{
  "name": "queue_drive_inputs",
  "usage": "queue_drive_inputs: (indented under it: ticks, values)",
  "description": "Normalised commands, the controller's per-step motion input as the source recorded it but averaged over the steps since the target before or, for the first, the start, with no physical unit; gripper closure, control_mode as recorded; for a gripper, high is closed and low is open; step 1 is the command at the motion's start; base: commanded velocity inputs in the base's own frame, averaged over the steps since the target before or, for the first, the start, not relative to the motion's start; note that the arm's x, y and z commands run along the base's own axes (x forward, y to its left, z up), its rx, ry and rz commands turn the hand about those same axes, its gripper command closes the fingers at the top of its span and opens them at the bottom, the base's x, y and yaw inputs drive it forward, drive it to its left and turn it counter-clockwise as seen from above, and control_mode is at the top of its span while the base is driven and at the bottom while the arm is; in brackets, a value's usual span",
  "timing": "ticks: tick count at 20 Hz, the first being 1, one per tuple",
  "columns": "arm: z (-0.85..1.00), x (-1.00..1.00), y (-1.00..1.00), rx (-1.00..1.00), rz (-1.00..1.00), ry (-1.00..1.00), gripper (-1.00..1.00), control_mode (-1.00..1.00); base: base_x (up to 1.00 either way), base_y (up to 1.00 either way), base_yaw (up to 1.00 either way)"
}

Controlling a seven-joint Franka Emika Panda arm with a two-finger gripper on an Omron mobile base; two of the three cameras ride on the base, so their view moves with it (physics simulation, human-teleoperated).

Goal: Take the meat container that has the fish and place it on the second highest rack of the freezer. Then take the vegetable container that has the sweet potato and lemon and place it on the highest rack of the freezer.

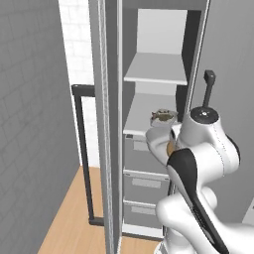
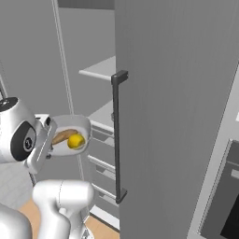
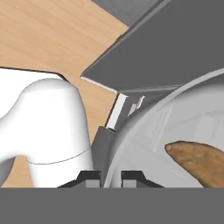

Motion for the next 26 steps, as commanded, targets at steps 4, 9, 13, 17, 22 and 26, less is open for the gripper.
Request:
queue_drive_inputs:
  ticks: [4,9,13,17,22,26]
  values:
    - [0.50,0.11,0.00,-0.01,0.10,-0.18,1.00,-1.00,0.00,0.00,0.00]
    - [0.65,0.47,0.06,0.00,0.02,-0.11,1.00,-1.00,0.00,0.00,0.00]
    - [0.56,0.48,0.06,0.00,-0.11,-0.10,1.00,-1.00,0.00,0.00,0.00]
    - [0.49,0.67,0.16,-0.02,-0.09,-0.05,1.00,-1.00,0.00,0.00,0.00]
    - [0.44,0.66,0.00,0.00,-0.02,-0.04,1.00,-1.00,0.00,0.00,0.00]
    - [0.31,0.57,-0.04,0.01,0.00,-0.04,1.00,-1.00,0.00,0.00,0.00]
